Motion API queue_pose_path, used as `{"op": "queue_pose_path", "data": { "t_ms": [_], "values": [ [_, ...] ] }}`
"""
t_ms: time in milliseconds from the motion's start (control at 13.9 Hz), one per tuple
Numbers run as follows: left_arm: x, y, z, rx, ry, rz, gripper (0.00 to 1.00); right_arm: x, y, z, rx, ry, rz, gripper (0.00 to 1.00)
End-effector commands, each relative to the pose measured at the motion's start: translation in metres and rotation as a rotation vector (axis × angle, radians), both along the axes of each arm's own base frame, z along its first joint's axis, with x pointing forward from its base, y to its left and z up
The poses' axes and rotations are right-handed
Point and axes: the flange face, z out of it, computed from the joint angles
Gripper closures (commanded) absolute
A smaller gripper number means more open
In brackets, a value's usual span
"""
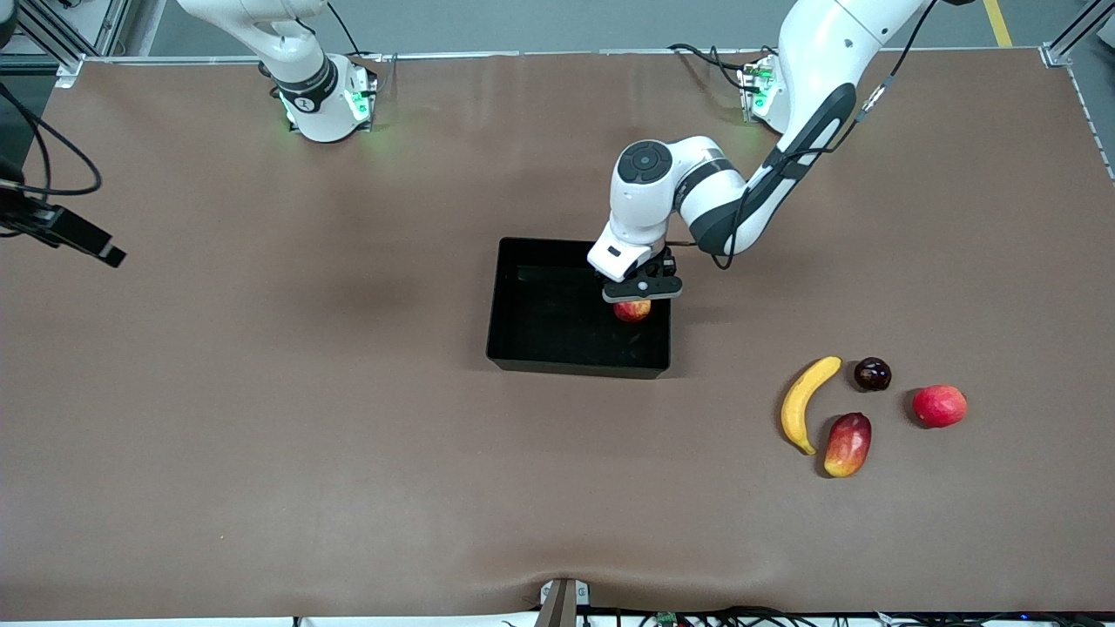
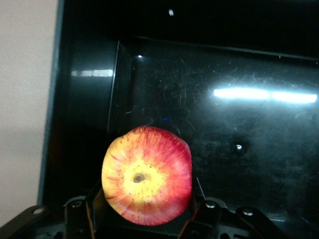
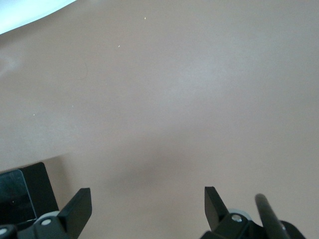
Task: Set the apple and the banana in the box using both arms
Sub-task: 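Lower the red apple into the box and open the left gripper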
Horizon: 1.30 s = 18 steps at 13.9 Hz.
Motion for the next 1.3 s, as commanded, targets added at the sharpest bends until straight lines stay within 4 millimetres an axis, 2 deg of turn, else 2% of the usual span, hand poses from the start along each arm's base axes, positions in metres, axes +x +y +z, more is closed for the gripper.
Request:
{"op": "queue_pose_path", "data": {
  "t_ms": [0, 216, 577, 793, 866, 938, 1010, 1082, 1226],
  "values": [
    [-0.011, -0.014, -0.002, -0.011, -0.017, -0.007, 1.0, 0.003, -0.009, 0.002, -0.028, 0.005, 0.093, 0.0],
    [-0.02, -0.02, -0.009, -0.006, -0.005, -0.029, 1.0, -0.001, -0.011, 0.001, -0.052, 0.031, 0.108, 0.0],
    [-0.021, -0.022, -0.022, 0.011, -0.008, -0.084, 1.0, -0.002, -0.013, 0.0, -0.087, 0.042, 0.245, 0.0],
    [-0.023, -0.022, -0.028, 0.015, -0.003, -0.094, 1.0, -0.008, -0.012, 0.0, -0.075, 0.086, 0.25, 0.0],
    [-0.022, -0.022, -0.028, 0.014, -0.003, -0.089, 0.83, -0.009, -0.011, -0.001, -0.07, 0.098, 0.249, 0.0],
    [-0.022, -0.022, -0.028, 0.013, -0.003, -0.08, 0.62, -0.01, -0.009, -0.001, -0.066, 0.105, 0.251, 0.0],
    [-0.022, -0.022, -0.028, 0.012, -0.002, -0.072, 0.2, -0.009, -0.01, 0.0, -0.063, 0.095, 0.251, 0.0],
    [-0.021, -0.022, -0.026, 0.01, -0.006, -0.068, 0.0, -0.009, -0.011, 0.0, -0.056, 0.093, 0.246, 0.0],
    [-0.017, -0.02, -0.018, 0.01, -0.019, -0.061, 0.0, -0.008, -0.011, 0.008, -0.06, 0.077, 0.244, 0.0]
  ]
}}
